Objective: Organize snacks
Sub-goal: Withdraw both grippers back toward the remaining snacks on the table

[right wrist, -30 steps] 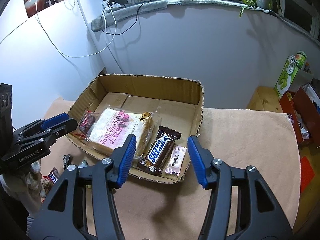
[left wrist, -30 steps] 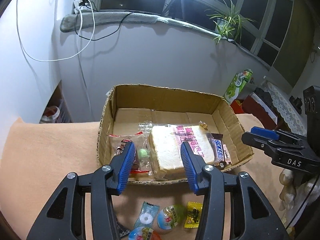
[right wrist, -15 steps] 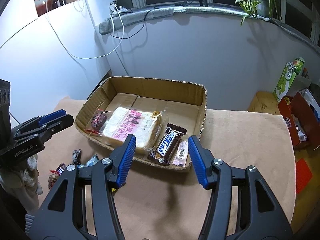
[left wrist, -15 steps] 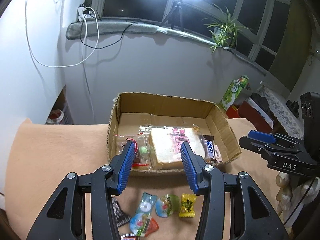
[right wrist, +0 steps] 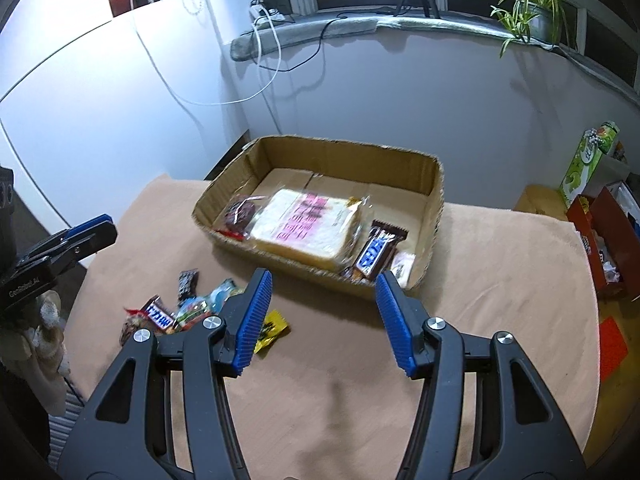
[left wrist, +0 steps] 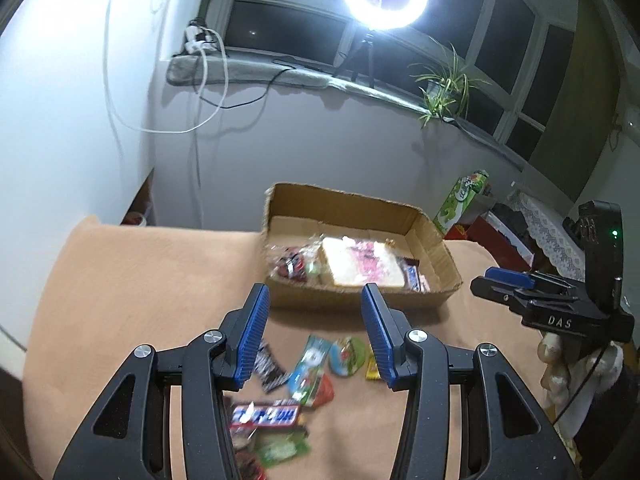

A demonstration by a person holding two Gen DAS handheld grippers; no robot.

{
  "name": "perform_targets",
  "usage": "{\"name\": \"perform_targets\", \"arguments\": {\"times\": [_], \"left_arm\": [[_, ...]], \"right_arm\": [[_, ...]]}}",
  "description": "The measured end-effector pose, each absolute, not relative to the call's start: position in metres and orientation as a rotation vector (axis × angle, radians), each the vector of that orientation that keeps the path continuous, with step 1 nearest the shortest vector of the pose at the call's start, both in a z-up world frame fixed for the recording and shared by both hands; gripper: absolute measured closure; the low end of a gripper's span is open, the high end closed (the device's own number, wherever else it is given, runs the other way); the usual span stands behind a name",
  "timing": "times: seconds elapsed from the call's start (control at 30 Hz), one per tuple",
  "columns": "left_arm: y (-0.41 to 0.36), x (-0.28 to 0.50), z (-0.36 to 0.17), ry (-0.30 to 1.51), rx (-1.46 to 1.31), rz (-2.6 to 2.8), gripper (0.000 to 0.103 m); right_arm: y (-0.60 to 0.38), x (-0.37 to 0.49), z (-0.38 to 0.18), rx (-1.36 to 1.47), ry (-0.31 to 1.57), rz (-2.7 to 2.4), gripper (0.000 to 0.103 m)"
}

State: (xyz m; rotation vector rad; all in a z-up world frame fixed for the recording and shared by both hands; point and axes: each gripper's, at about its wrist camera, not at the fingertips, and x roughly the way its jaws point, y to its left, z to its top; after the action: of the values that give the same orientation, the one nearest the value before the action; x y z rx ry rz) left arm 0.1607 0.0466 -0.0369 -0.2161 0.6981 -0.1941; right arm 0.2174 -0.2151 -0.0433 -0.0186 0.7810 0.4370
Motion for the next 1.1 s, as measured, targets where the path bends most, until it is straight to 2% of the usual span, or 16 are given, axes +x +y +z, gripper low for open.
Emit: {"name": "perform_targets", "arguments": {"times": [0.47, 0.53, 0.9, 0.97, 1.03, 1.1], "left_arm": [[0.082, 0.095, -0.075, 0.753, -0.277, -0.097, 0.056], [0.083, 0.09, -0.083, 0.769, -0.297, -0.093, 0.056], [0.066, 0.082, -0.113, 0.838, -0.259, -0.079, 0.052], [0.065, 0.08, -0.119, 0.85, -0.254, -0.077, 0.052], [0.065, 0.08, -0.123, 0.857, -0.247, -0.069, 0.052], [0.065, 0.079, -0.127, 0.865, -0.25, -0.072, 0.052]], "right_arm": [[-0.199, 0.21, -0.078, -0.004, 0.849, 0.461, 0.044], [-0.196, 0.209, -0.083, -0.004, 0.859, 0.464, 0.039], [-0.174, 0.228, -0.124, 0.091, 1.012, 0.514, 0.039], [-0.171, 0.232, -0.129, 0.108, 1.029, 0.518, 0.041], [-0.168, 0.237, -0.134, 0.129, 1.058, 0.526, 0.05], [-0.164, 0.242, -0.139, 0.146, 1.082, 0.53, 0.052]]}}
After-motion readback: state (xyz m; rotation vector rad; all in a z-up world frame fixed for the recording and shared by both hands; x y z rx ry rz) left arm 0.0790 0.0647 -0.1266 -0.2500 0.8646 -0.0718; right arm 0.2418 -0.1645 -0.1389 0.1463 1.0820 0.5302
